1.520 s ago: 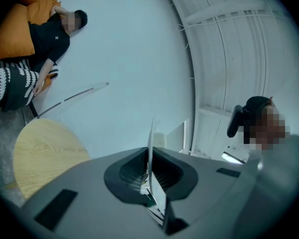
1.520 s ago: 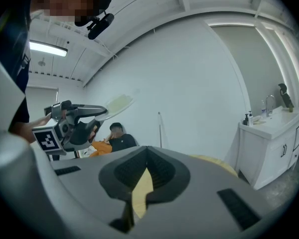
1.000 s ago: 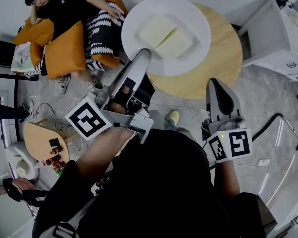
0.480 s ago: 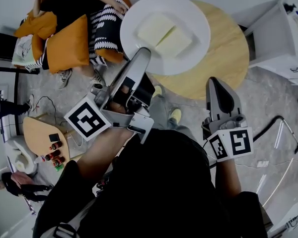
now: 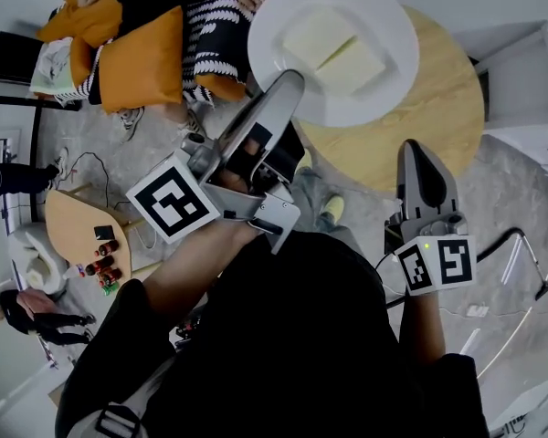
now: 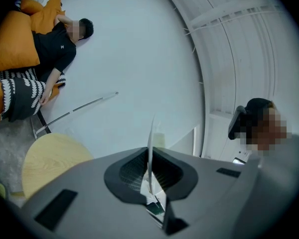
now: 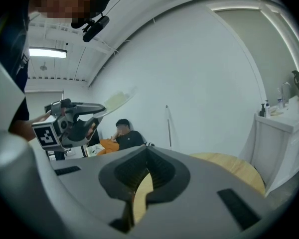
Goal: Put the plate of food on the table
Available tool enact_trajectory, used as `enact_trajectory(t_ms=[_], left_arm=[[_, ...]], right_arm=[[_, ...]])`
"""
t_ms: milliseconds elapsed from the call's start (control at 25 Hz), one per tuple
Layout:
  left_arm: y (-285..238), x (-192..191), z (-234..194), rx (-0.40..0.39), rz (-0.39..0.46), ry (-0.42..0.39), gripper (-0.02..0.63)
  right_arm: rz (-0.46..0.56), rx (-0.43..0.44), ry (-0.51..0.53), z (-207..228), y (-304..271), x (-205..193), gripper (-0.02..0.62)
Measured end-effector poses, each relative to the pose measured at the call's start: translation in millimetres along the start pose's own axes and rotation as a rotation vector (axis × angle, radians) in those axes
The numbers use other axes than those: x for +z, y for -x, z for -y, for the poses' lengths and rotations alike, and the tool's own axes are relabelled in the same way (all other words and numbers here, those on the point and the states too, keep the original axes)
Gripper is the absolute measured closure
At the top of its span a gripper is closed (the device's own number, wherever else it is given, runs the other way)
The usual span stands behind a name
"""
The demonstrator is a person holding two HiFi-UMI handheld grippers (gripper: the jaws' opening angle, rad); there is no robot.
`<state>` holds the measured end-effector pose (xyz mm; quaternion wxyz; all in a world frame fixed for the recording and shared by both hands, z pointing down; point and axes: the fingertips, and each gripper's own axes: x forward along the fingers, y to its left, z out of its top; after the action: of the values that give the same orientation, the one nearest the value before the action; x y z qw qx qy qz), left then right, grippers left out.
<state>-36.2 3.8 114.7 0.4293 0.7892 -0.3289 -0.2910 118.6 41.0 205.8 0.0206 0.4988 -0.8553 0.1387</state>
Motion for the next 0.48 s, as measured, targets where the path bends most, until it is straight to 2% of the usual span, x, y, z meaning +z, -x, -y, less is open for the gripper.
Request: enact_trajectory(t_ms=[240, 480], left_arm=[[-17, 78, -39, 0.01, -0.004, 0.021, 0.581], [-52, 112, -86, 0.022, -0.021, 0.037, 0.581]], right_arm=[[-0.048, -0.005, 0.006, -19, -80, 15, 0.588], [-0.081, -0.012, -0.001, -2, -143, 10, 0.588]])
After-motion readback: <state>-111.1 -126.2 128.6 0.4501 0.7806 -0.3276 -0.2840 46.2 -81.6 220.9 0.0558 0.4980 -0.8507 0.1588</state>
